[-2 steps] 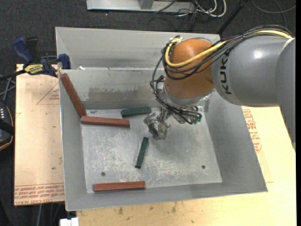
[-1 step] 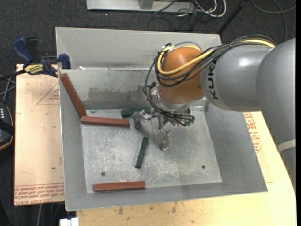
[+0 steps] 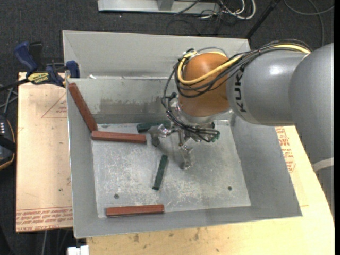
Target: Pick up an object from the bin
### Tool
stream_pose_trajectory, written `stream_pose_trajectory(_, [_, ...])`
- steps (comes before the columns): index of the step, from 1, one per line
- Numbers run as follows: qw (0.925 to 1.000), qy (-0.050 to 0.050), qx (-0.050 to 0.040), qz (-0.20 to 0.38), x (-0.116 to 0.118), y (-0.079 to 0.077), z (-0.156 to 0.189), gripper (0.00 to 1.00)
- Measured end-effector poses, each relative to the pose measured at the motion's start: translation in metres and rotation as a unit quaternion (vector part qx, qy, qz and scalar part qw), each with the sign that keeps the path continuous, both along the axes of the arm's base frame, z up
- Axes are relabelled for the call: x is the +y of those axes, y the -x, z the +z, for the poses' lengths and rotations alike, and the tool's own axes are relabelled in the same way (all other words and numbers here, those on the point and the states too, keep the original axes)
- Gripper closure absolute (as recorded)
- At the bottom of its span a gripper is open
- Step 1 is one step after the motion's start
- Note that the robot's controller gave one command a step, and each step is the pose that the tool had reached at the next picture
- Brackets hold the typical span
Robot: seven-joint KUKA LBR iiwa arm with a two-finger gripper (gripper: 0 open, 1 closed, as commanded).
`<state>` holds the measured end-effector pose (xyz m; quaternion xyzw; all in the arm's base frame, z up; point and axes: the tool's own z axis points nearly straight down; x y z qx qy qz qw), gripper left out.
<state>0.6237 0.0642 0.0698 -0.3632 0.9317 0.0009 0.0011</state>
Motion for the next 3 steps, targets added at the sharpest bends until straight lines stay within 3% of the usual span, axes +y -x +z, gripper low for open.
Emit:
stream_pose_trajectory(1, [0.9771, 0.0, -0.0004, 0.213, 0.037, 0.037, 0.002, 1.0])
stream_pose_trajectory(2, [0.9771, 0.0, -0.0005, 0.213, 0.037, 0.037, 0.002, 1.0])
stream_pose_trajectory(3, [0.974, 0.0, -0.003, 0.226, 0.033, 0.033, 0.152, 1.0])
